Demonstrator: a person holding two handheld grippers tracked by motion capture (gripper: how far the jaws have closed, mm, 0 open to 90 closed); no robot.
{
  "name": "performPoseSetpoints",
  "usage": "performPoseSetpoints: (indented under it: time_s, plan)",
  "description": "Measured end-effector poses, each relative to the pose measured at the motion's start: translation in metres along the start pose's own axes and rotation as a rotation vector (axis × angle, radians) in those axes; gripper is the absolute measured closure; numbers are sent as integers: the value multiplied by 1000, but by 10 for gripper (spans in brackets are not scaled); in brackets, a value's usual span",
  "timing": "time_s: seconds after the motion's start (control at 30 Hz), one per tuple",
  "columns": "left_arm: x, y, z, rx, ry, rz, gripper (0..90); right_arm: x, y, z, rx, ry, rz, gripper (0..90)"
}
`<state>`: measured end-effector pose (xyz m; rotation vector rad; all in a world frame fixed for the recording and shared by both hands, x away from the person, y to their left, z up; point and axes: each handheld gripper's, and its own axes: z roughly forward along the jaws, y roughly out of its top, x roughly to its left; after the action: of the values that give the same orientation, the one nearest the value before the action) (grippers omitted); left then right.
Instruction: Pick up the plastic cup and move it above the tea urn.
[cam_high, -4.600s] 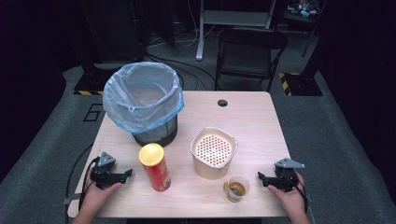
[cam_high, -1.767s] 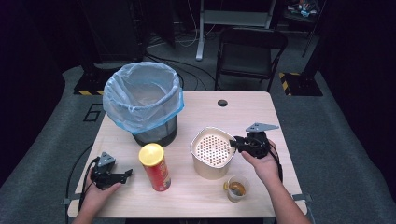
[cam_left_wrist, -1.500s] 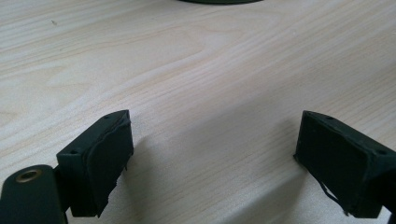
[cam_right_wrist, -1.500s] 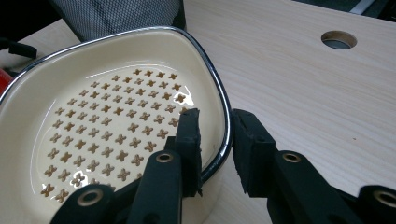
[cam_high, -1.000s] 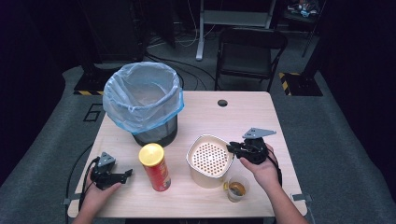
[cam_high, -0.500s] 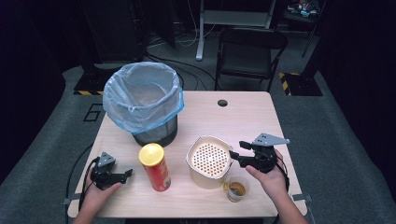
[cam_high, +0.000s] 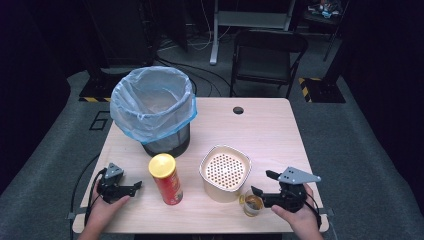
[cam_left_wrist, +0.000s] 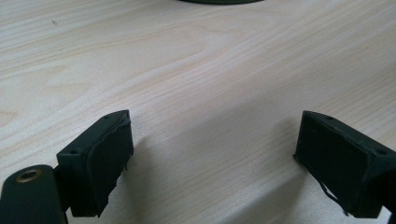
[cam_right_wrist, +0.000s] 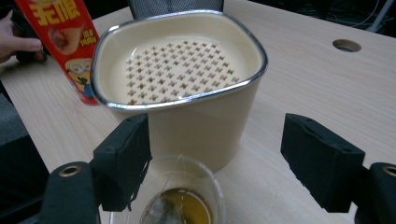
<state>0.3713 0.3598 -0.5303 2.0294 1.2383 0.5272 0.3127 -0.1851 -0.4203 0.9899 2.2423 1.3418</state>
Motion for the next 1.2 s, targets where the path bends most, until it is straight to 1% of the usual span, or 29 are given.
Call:
performPoseSetpoints:
  time_s: [0.07,0.17,0.2,0.3,0.4,0.53,0.57,0.63,0.73,0.77,0.9,0.97,1.03,1.17,1.2]
  plan:
    - [0,0,0,1,0,0,109,6,-7,1,2,-2,-1,235]
    - [0,0,0,2,0,0,109,12,-17,4,10,-16,-16,231]
    - [0,0,0,1,0,-1,109,12,-19,4,10,-13,-14,229]
    - [0,0,0,1,0,0,109,13,-27,8,16,4,12,218]
    - [0,0,0,1,0,0,109,15,-30,10,14,7,24,203]
    - [0,0,0,2,0,0,109,18,-31,10,3,19,8,178]
    - [0,0,0,1,0,-1,109,19,-31,11,2,18,18,174]
    - [0,0,0,1,1,-1,109,20,-34,13,7,21,19,169]
    - [0,0,0,-2,3,-2,109,22,-37,16,27,22,16,168]
    - [0,0,0,1,1,-2,109,22,-38,17,25,25,5,168]
    - [0,0,0,-1,2,-2,109,23,-41,19,38,19,11,168]
    - [0,0,0,1,1,-2,109,23,-46,22,53,21,5,169]
    - [0,0,0,1,1,-1,109,22,-49,25,56,20,6,170]
    - [0,0,0,1,0,-1,109,23,-54,29,80,17,-35,172]
    - [0,0,0,1,1,-2,109,24,-55,30,88,10,-33,176]
